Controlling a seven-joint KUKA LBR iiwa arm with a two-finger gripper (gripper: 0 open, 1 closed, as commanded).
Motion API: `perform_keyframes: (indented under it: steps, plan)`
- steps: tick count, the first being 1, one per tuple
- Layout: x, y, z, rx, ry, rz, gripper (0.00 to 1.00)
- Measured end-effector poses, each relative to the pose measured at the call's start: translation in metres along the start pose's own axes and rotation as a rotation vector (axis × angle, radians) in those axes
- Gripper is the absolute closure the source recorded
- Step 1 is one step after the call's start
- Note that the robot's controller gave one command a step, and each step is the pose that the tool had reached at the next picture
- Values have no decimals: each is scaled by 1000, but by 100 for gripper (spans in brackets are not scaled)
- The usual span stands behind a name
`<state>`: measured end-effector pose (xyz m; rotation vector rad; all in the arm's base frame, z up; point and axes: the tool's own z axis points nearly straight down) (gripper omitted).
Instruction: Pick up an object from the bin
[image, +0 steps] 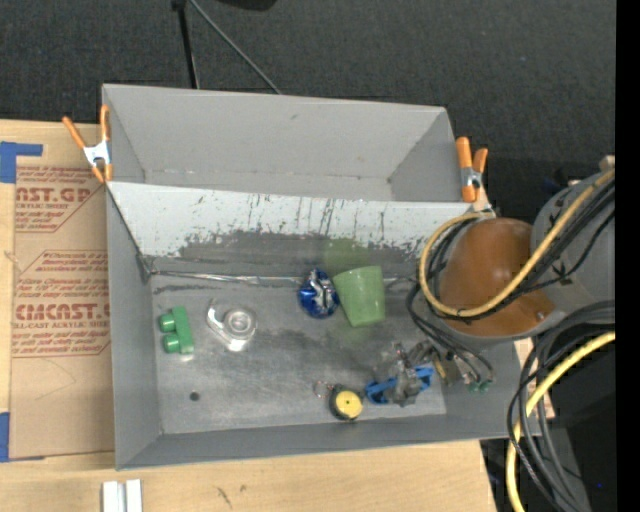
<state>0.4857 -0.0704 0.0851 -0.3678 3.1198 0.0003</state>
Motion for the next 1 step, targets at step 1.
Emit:
perform_keyframes:
  steps: [1]
  plan:
    - [-2, -14, -135, 4, -9, 55, 100]
